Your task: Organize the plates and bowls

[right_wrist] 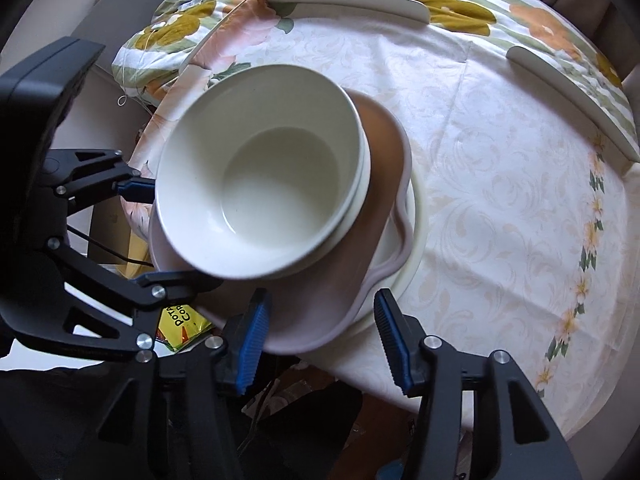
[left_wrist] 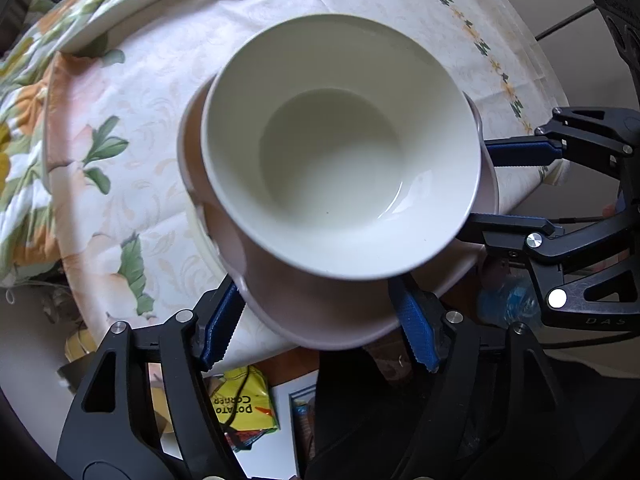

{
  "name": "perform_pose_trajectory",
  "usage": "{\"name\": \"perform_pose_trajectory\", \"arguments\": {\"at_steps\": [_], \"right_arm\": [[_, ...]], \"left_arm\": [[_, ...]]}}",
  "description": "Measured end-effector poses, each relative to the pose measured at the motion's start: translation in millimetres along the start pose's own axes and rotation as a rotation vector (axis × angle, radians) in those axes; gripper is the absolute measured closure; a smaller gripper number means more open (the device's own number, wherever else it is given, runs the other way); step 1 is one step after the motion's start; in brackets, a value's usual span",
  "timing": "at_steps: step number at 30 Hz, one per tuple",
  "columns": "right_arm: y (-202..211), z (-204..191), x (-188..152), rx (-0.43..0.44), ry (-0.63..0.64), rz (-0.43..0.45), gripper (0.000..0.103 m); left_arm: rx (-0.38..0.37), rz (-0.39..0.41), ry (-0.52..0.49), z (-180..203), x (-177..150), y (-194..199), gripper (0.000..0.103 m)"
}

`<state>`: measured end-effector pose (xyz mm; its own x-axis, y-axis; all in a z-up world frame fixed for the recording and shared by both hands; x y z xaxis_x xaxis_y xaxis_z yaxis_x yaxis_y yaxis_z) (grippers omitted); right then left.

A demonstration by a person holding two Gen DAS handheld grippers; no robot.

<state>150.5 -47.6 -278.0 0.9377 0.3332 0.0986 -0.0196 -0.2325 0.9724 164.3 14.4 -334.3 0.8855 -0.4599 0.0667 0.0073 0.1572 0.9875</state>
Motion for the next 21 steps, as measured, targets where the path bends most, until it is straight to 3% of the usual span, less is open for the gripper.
{"name": "perform_pose_trajectory", "arguments": {"at_steps": [4,10,15,18,19,21], "right_arm": [[18.0,-1.9,-4.2,0.007,-0.031,0.051,0.054],[66.2,-13.7,-32.3,0.0,-0.036,0.167,0.054],[124.4,-24.6,-68.7,-0.043,-0.031,0.322,0.054],[171.2,-22.8,-90.2,-0.094,-0.054,0.438,0.054],[186.6,-21.7,-96.4,-0.112,-0.065,0.476,0.05],[219.2,-17.8,-107.4,-0.16,-0.092,0.562,0.03]], "left_arm": [[0.032,0.046,0.033,3.6,-6.0,20.3,0.034],[0.069,0.203,0.129,20.3,-36.0,74.1,0.034],[0.152,0.383,0.195,47.2,-63.5,134.2,0.034],[0.183,0.551,0.228,67.6,-78.6,183.6,0.034],[0.196,0.61,0.236,74.9,-83.2,201.7,0.033],[0.21,0.706,0.243,86.7,-91.0,233.0,0.027]]}}
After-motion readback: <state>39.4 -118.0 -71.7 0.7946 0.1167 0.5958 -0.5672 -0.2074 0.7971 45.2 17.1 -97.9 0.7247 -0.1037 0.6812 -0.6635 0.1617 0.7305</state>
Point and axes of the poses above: each gripper's, at about its wrist camera, not at the fingertips, and y roughly against the way its jaws point, z to its right, x to its top, the point moved 9 cm from there along -y, roughly the way its jaws point
